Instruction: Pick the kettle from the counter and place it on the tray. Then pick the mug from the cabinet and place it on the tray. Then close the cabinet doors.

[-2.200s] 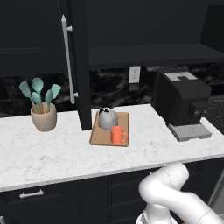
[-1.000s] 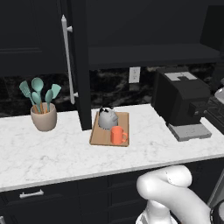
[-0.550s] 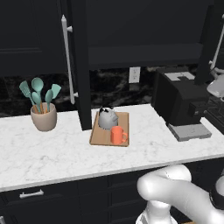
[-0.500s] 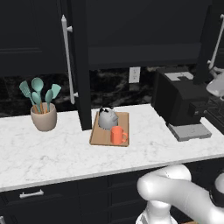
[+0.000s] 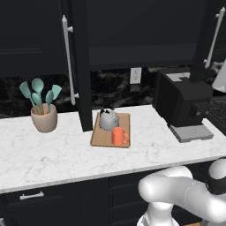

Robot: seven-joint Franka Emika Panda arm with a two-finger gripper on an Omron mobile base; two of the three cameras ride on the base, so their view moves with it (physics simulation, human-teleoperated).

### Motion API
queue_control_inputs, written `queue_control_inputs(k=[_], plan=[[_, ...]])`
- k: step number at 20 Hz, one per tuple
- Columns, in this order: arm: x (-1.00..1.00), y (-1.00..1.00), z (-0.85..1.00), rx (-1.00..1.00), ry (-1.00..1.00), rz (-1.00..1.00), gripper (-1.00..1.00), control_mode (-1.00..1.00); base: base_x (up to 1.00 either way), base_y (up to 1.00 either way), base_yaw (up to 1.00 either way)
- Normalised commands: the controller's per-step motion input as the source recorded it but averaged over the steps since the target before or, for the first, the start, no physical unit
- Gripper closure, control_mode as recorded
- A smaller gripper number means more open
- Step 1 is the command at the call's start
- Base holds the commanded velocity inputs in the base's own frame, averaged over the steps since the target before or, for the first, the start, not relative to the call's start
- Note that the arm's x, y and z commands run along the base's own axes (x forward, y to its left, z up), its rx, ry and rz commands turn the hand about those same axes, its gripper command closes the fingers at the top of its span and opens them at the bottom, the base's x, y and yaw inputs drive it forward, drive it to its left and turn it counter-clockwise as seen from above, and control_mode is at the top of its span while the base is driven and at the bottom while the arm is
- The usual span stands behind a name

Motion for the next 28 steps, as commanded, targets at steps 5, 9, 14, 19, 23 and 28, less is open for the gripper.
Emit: queue_control_inputs(k=[5, 9, 14, 19, 23, 28], plan=[[0.62, 0.0, 0.06, -0.05, 0.19, -0.23, 1.0, -1.0, 0.0, 0.0, 0.0], [0.71, 0.22, -0.11, 0.0, 0.0, -0.21, 1.0, -1.0, 0.0, 0.0, 0.0], [0.51, 0.5, -0.22, -0.01, 0.0, -0.25, 1.0, -1.0, 0.0, 0.0, 0.0], [0.77, 0.55, -0.1, 0.0, 0.0, -0.23, 1.0, -1.0, 0.0, 0.0, 0.0], [0.91, 0.37, -0.01, 0.0, 0.11, -0.19, 1.0, -1.0, 0.0, 0.0, 0.0], [0.91, 0.06, 0.0, 0.0, 0.18, -0.13, 1.0, -1.0, 0.0, 0.0, 0.0]])
